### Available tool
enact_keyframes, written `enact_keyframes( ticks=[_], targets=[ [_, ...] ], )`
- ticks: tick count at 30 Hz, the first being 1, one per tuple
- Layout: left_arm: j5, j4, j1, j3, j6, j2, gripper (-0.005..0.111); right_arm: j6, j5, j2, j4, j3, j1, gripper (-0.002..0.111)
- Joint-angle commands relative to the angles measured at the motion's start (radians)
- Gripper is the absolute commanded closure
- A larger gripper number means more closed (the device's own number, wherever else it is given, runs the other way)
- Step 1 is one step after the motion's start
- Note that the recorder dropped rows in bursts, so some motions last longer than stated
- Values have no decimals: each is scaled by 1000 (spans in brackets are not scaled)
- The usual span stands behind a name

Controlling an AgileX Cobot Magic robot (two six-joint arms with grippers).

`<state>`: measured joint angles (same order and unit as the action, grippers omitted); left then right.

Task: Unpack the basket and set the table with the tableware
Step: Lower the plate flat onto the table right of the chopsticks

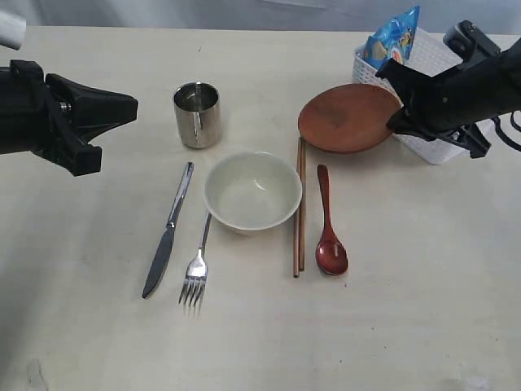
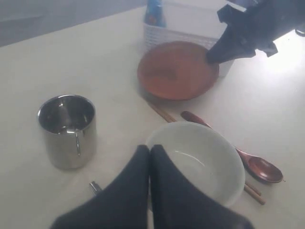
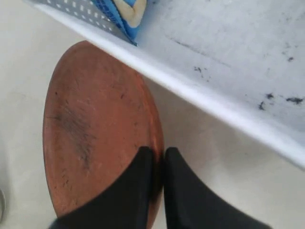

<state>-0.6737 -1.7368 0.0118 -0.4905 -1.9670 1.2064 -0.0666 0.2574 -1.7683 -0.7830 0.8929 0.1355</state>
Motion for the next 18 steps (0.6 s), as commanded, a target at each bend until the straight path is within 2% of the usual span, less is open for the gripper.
enact_keyframes(
  ticks=[1,18],
  targets=[
    [-6,-8,-3,6,5,-7,107,15,-51,-1,-24,2,-5,109],
    [-6,-8,-3,6,5,-7,107,45,-88,-47,-28,-23,-5,109]
  ],
)
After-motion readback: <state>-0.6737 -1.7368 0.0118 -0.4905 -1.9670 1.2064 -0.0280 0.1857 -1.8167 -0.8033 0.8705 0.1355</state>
